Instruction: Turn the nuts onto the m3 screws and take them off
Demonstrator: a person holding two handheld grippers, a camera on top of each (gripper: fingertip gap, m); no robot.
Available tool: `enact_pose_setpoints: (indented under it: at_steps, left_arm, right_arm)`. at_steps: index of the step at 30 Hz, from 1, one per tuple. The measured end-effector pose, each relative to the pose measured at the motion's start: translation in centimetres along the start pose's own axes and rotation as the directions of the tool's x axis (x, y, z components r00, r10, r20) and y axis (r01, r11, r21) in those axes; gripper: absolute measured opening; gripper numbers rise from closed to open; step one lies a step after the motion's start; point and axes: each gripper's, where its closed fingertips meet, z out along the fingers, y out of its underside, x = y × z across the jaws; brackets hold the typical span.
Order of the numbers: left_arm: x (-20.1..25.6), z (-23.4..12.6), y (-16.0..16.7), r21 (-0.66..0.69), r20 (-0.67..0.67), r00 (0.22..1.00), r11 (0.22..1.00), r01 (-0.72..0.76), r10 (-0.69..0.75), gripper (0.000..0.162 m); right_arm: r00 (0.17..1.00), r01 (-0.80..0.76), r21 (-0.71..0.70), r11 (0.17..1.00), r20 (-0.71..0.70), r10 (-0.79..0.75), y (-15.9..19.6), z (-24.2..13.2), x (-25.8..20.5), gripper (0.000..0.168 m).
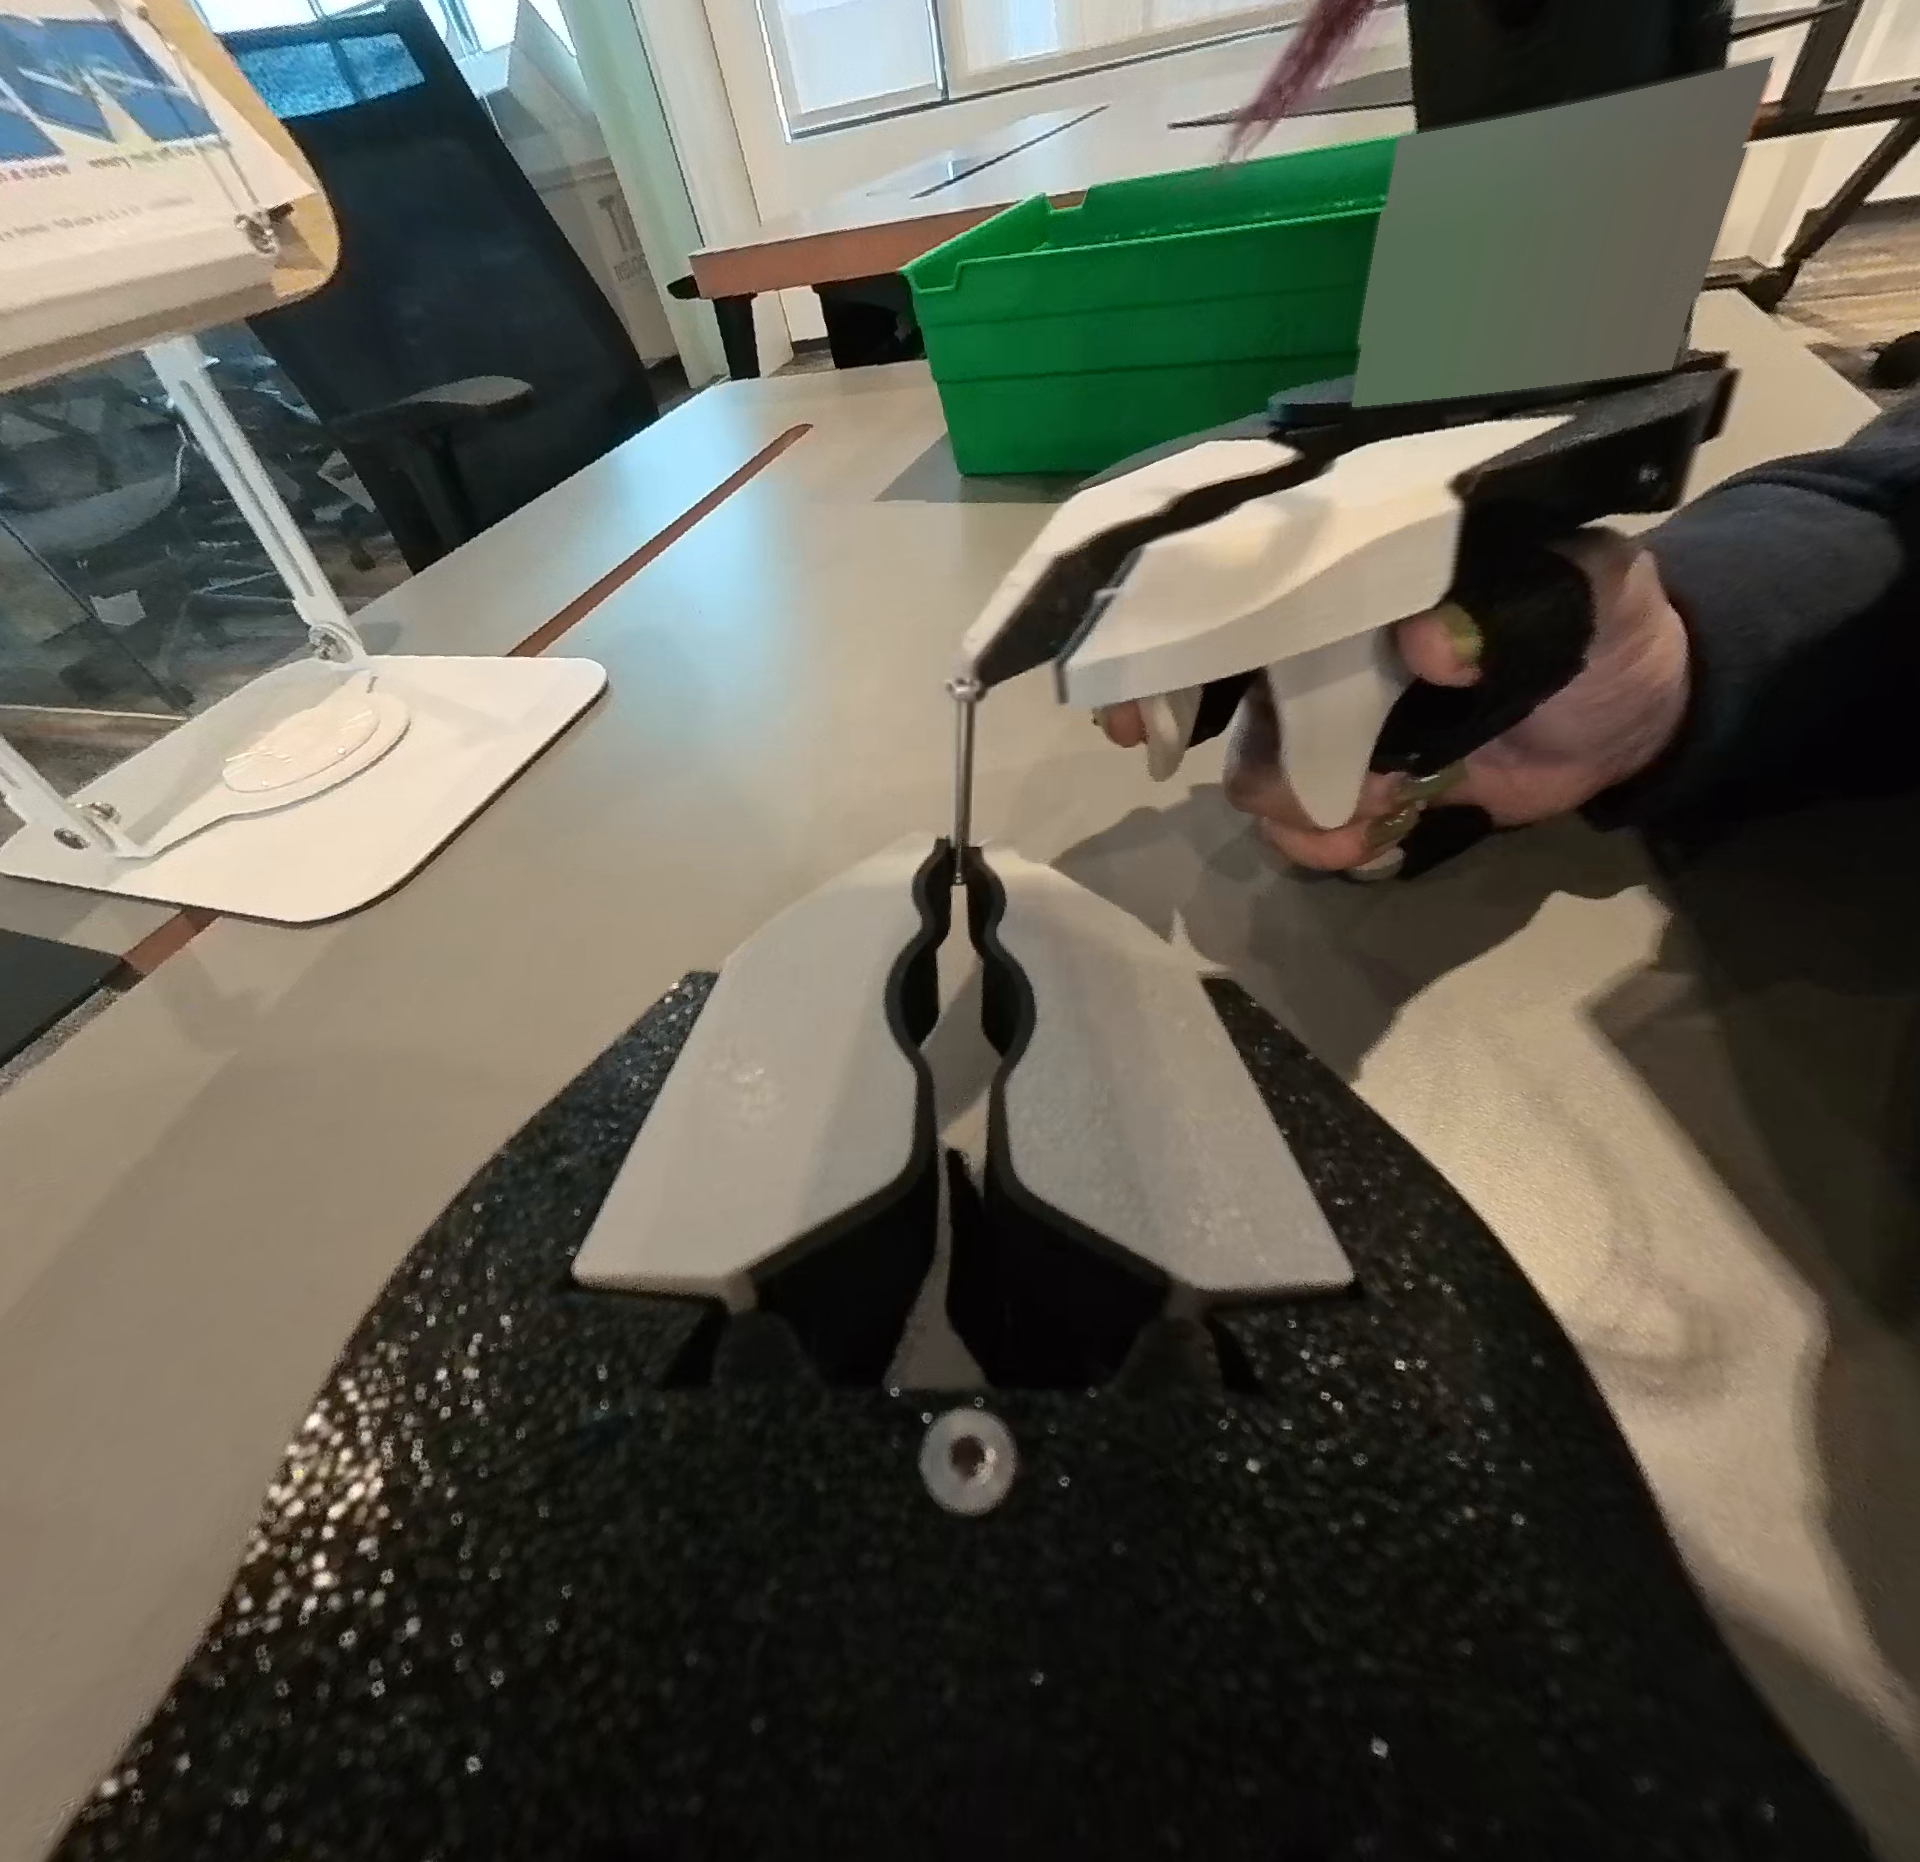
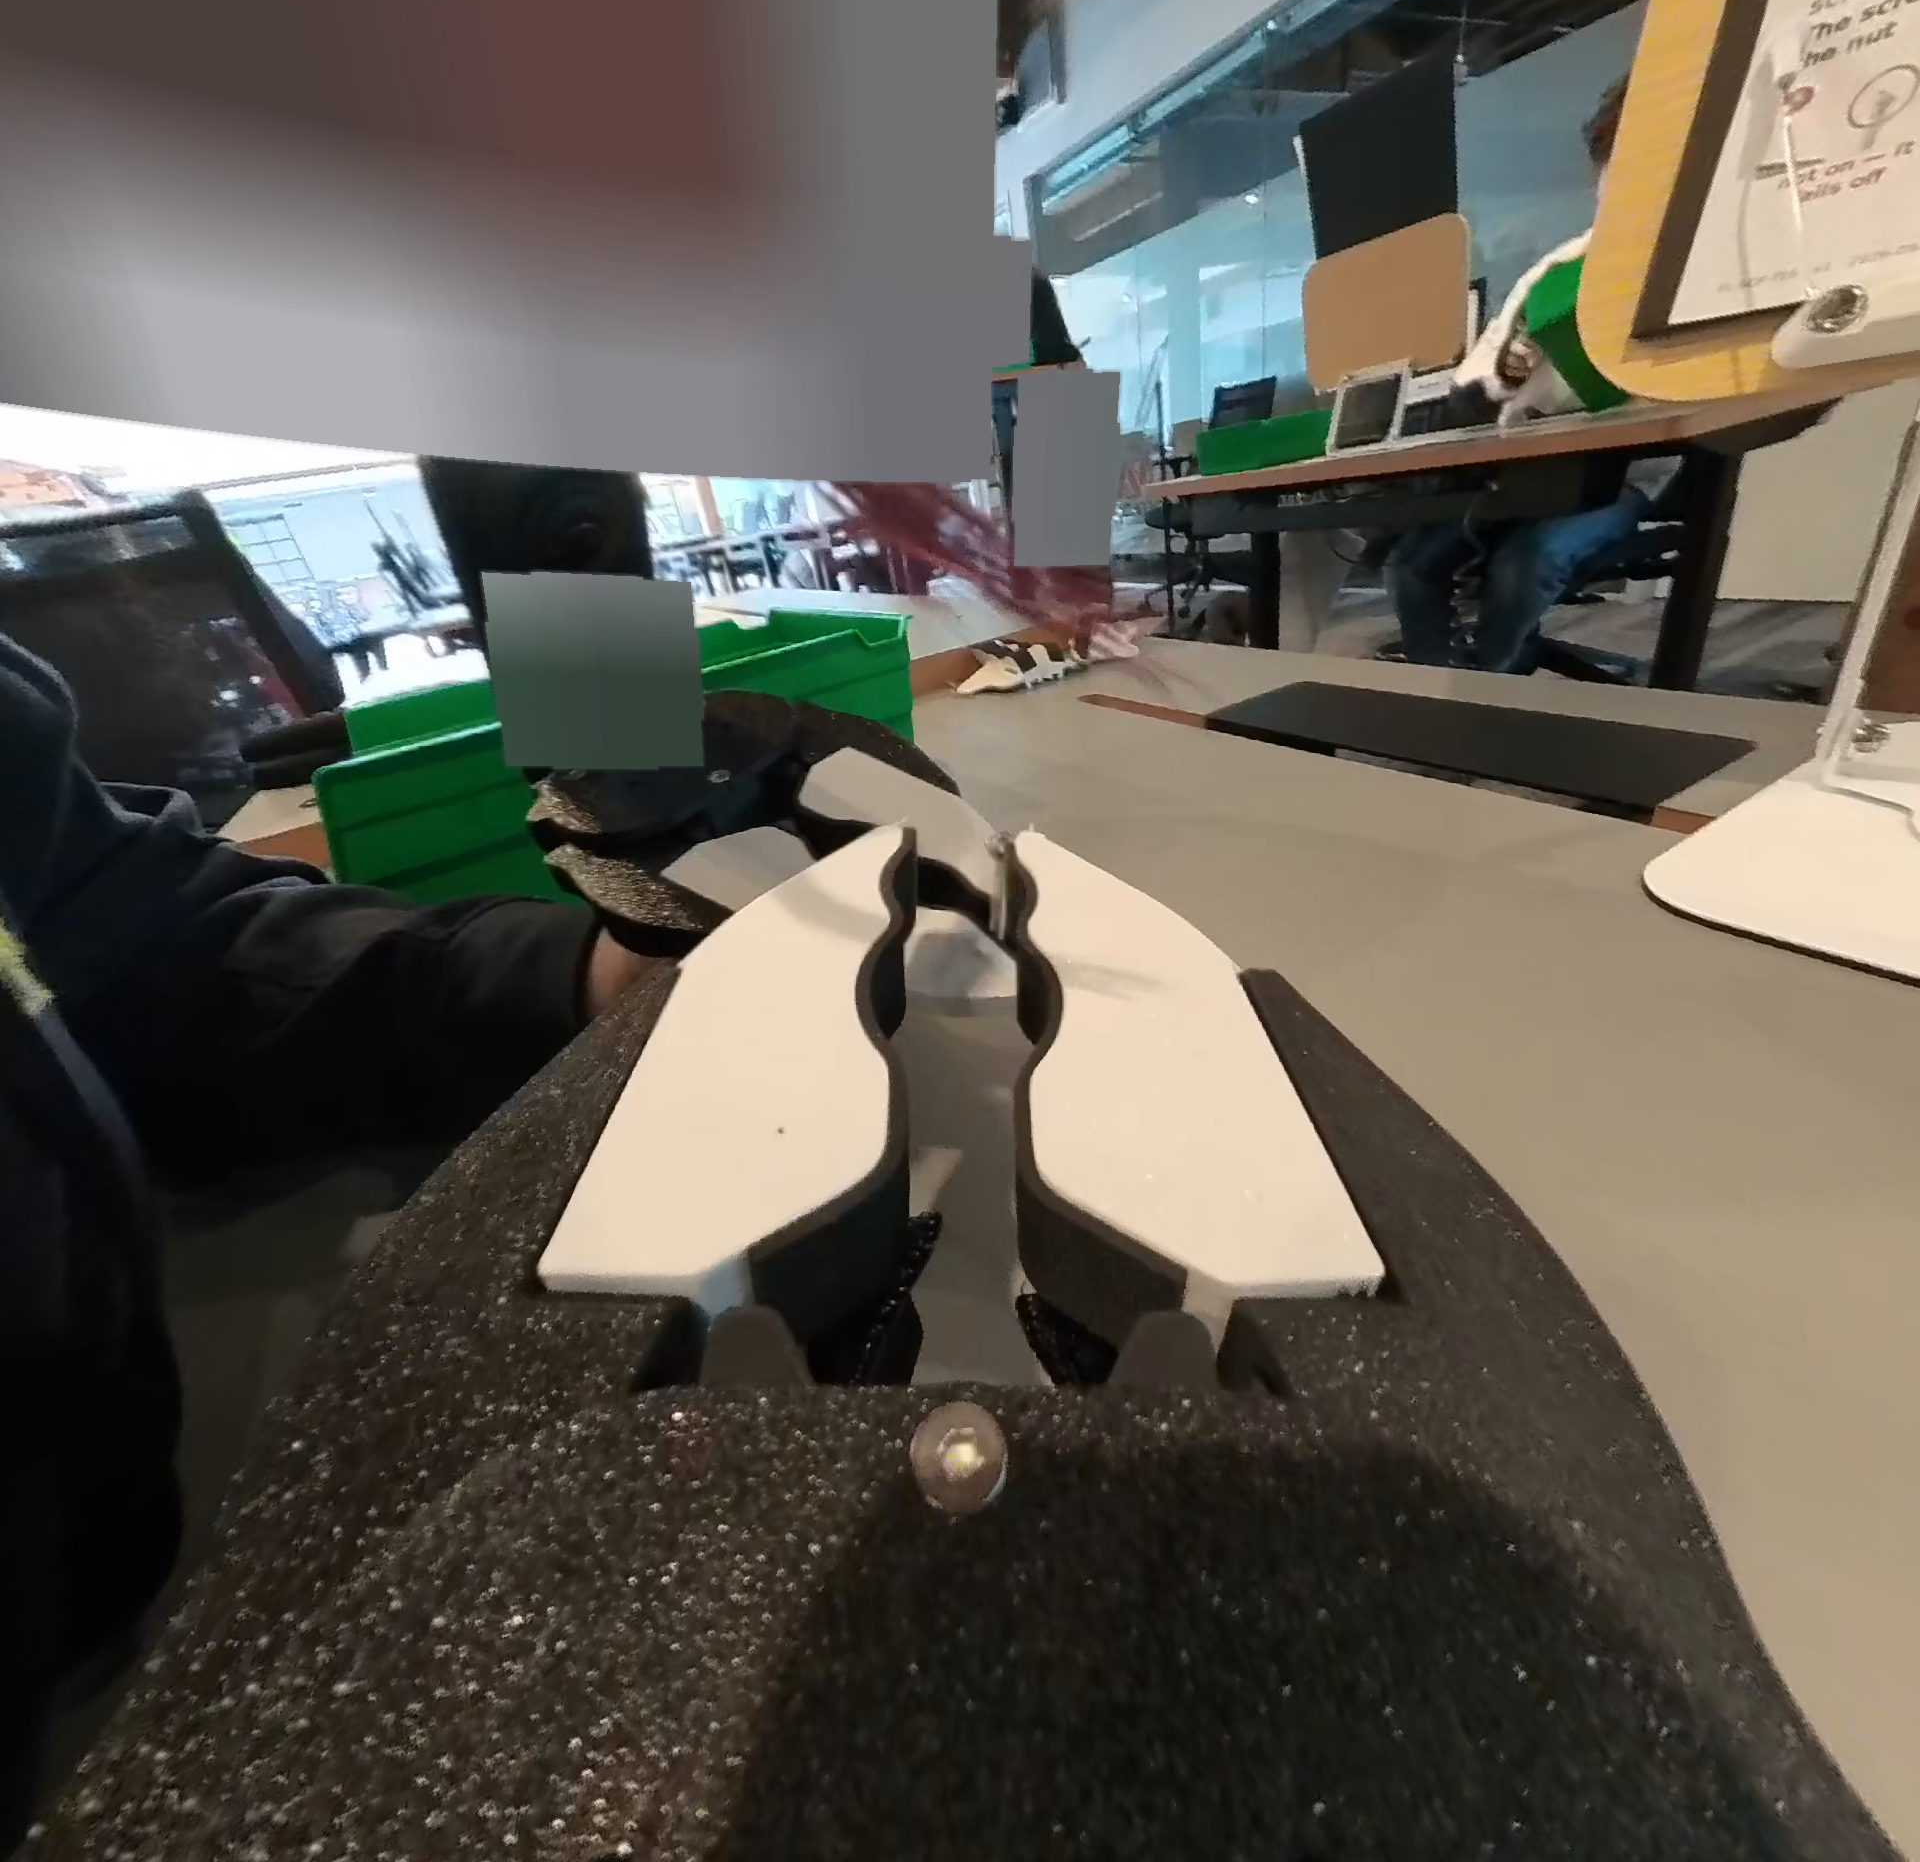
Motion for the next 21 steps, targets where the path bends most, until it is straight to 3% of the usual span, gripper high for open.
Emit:
enact_pose_setpoints:
  at_steps: [10,14,21]
  left_arm:
    - [0.0,0.2,0.2,-0.020,-0.002,1.000,1.000,0.006,-0.006,0.002]
    - [0.0,0.2,0.3,-0.022,-0.006,1.000,1.000,0.010,-0.010,0.002]
    - [0.1,0.2,0.3,-0.022,-0.010,1.000,1.000,0.004,-0.005,0.002]
  right_arm:
    - [0.997,0.033,-0.026,0.999,-0.062,-0.035,0.3,0.3,0.7,0.016]
    - [1.000,0.011,-0.002,1.000,-0.010,-0.011,0.0,-0.1,0.3,0.002]
    - [0.996,0.035,-0.029,0.999,-0.076,-0.037,0.3,0.2,1.2,0.020]
